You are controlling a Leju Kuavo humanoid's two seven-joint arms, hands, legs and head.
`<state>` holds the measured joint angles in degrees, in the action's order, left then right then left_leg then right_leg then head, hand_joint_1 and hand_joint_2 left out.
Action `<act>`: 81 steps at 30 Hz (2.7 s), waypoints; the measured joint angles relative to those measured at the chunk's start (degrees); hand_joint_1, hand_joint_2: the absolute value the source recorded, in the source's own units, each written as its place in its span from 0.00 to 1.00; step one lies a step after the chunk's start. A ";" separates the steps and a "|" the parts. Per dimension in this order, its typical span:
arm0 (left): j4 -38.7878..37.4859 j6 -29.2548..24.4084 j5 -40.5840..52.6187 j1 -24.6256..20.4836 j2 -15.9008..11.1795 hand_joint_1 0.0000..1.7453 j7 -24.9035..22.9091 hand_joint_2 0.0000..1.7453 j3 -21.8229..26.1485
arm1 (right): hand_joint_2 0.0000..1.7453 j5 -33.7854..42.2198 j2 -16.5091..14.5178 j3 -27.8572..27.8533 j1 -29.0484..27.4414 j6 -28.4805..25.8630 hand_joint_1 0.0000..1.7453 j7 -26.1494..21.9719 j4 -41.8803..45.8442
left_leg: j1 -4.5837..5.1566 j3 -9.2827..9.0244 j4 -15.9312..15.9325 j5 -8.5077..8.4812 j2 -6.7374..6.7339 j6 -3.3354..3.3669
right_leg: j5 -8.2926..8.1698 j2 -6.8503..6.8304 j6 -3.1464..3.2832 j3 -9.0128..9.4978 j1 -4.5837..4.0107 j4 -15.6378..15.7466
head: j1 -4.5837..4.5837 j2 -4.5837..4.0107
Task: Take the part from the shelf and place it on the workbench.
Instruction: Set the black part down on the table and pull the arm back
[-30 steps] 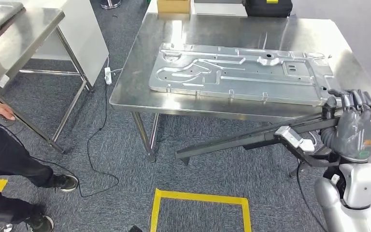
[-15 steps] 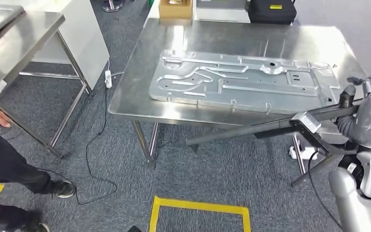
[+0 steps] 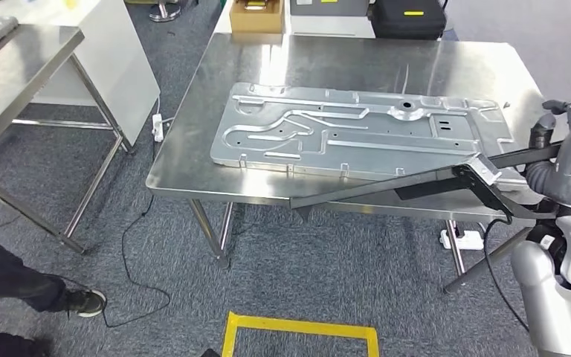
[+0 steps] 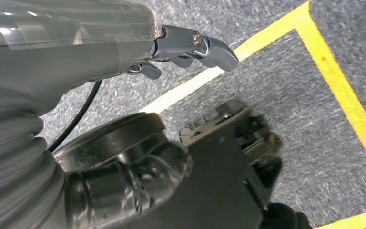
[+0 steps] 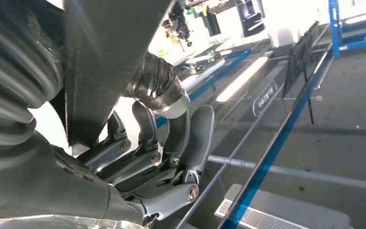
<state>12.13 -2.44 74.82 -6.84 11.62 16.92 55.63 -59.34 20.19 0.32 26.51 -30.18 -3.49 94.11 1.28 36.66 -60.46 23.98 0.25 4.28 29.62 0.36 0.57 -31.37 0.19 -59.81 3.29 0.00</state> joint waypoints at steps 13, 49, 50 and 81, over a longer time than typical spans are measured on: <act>0.00 0.05 0.15 0.03 0.38 0.00 -0.08 1.00 -0.09 | 1.00 0.25 0.88 0.14 1.54 0.82 1.00 0.25 -1.75 | -1.46 -6.22 2.45 4.19 0.12 -1.69 | -4.13 -0.37 -3.60 -7.29 1.83 -5.20 | 0.01 0.00; 0.00 0.02 -0.11 -0.22 0.46 0.00 -0.49 1.00 -0.85 | 1.00 1.07 1.10 0.56 1.01 0.46 1.00 0.76 -3.28 | -0.70 -4.15 0.67 4.76 0.11 -2.37 | -3.59 -0.13 -1.52 -5.30 1.46 -1.29 | -0.13 0.00; 0.00 0.02 -0.12 -0.22 0.44 0.00 -0.50 1.00 -0.86 | 1.00 1.07 1.10 0.56 1.02 0.45 1.00 0.75 -3.30 | -0.75 -3.80 -0.38 5.45 0.09 -2.67 | -3.48 -0.13 -1.19 -5.08 1.54 -1.18 | -0.20 0.00; 0.00 -0.35 0.23 -0.21 0.75 0.00 -1.91 1.00 -1.29 | 1.00 1.93 0.87 0.49 0.71 -0.23 0.75 0.85 -4.37 | -0.57 -2.65 -0.71 4.93 0.21 -2.79 | -4.01 -0.24 -1.13 -4.72 1.45 -0.28 | -0.43 0.00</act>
<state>12.13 -2.79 75.05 -7.05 12.37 15.00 54.34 -57.41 21.06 0.81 27.22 -30.41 -2.63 89.74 0.71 34.01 -61.18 28.91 0.46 1.50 25.61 0.12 -0.56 -36.09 1.64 -60.09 2.86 0.00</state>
